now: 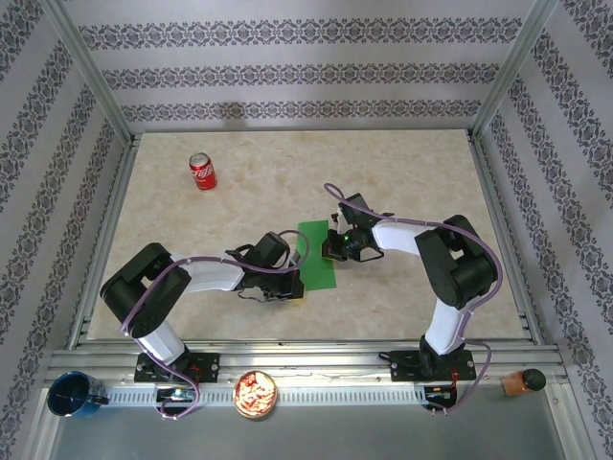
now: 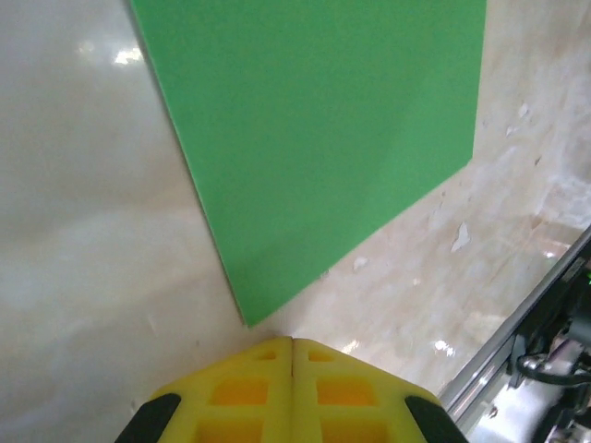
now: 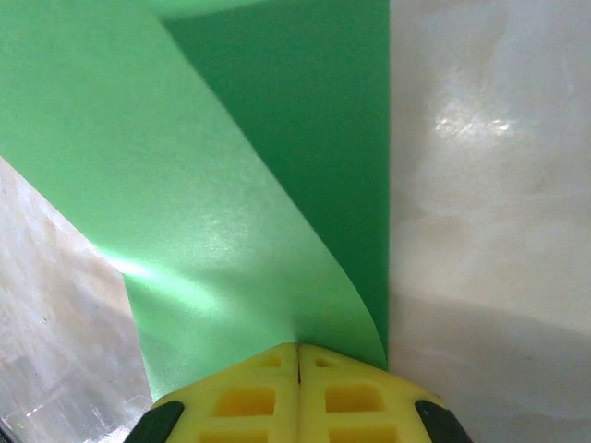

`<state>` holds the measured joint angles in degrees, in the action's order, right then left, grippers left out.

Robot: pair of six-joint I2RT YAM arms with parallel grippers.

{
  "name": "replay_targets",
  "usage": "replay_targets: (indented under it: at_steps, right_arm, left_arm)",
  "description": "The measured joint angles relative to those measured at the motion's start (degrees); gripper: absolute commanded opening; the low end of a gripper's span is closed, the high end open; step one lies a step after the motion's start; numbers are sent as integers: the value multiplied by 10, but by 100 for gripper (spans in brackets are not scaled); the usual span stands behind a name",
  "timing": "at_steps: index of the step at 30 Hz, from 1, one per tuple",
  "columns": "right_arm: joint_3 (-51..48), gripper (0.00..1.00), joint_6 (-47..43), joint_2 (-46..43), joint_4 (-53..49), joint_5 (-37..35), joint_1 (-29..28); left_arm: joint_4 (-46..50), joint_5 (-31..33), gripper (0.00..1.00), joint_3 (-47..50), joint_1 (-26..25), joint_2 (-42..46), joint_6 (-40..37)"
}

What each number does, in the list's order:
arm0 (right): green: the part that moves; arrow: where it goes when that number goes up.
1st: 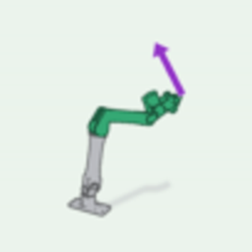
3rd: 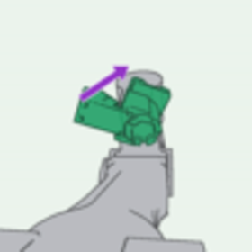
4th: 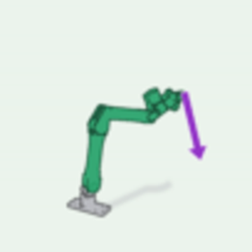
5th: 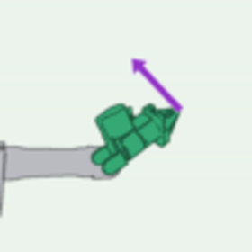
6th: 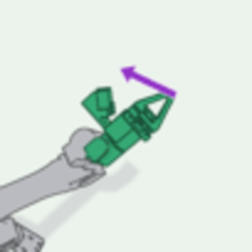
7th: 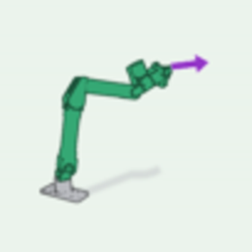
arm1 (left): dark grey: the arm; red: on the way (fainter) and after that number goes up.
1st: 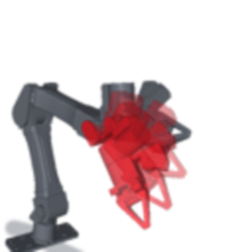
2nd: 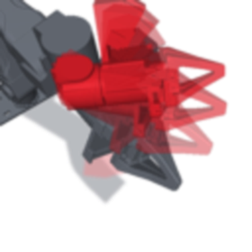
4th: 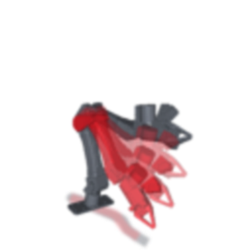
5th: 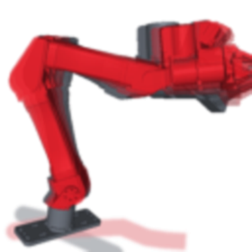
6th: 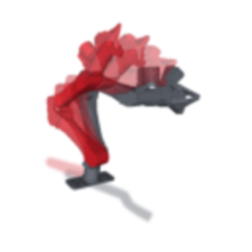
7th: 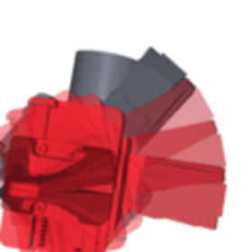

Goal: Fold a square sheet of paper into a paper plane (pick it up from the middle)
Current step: First fold the square sheet of paper in half at the center of the table.

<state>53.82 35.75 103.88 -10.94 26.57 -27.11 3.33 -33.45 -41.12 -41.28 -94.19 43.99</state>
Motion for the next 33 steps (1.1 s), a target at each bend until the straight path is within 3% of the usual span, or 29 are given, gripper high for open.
replay_targets:
  at_steps: [8,16,21,33]
  right_arm:
    - [1,0,-15,0,-3,0,0]
    - [23,0,-69,6,-46,0,0]
    - [55,0,-102,23,-89,1,0]
    - [66,0,-118,31,-104,13,4]
  left_arm:
    - [109,28,4,-104,30,79,-35]
    - [101,4,3,-198,134,-36,-35]
    - [93,-11,4,-214,136,-99,-34]
    - [15,-34,4,-221,136,-146,-19]
